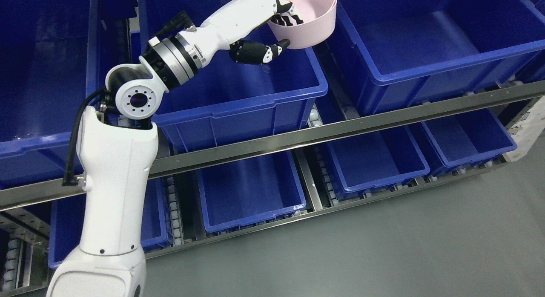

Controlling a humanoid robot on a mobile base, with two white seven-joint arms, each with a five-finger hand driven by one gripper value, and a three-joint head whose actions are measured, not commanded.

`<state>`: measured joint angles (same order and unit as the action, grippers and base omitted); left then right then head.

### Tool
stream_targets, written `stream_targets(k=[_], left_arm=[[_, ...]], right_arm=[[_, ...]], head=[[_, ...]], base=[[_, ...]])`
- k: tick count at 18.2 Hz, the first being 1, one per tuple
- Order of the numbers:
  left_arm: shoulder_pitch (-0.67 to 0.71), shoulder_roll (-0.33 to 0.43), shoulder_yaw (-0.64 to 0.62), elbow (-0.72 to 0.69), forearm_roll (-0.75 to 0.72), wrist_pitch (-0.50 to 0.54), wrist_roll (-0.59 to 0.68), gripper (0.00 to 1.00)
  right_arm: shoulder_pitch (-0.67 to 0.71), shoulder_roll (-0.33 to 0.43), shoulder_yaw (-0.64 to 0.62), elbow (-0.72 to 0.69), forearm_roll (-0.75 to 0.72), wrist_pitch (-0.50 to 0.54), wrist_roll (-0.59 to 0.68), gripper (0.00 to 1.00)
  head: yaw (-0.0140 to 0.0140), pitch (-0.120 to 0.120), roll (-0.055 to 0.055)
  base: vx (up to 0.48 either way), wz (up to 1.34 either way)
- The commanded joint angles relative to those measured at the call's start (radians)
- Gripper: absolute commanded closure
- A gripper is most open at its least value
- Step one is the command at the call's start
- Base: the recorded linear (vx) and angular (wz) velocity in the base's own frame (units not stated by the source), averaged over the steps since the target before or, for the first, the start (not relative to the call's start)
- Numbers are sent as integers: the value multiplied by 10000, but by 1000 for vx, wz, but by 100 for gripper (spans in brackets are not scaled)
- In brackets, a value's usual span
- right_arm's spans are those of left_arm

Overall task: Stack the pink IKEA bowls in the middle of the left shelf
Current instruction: 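Carry the stacked bowls in the left hand while turning toward the blue bins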

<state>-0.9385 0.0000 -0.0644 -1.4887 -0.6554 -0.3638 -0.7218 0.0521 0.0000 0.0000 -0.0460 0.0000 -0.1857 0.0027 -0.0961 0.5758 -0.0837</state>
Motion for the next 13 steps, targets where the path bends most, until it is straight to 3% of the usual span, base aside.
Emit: stream_targets(k=[1, 10, 13], left_arm=[[-203, 174, -77, -24, 3, 33, -38, 91], [-111, 174, 45, 37, -88, 63, -207, 91], [-111, 174, 382, 221, -119, 507, -191, 91]], right_arm=[[1, -175, -107, 0, 77, 1, 4, 0], [1, -175, -92, 0, 77, 1, 4, 0], [1, -175, -107, 0, 77, 1, 4, 0]], head=[[0, 0, 0], [0, 0, 0], [0, 0, 0]], base=[[12, 15], [-9, -4], [0, 0]])
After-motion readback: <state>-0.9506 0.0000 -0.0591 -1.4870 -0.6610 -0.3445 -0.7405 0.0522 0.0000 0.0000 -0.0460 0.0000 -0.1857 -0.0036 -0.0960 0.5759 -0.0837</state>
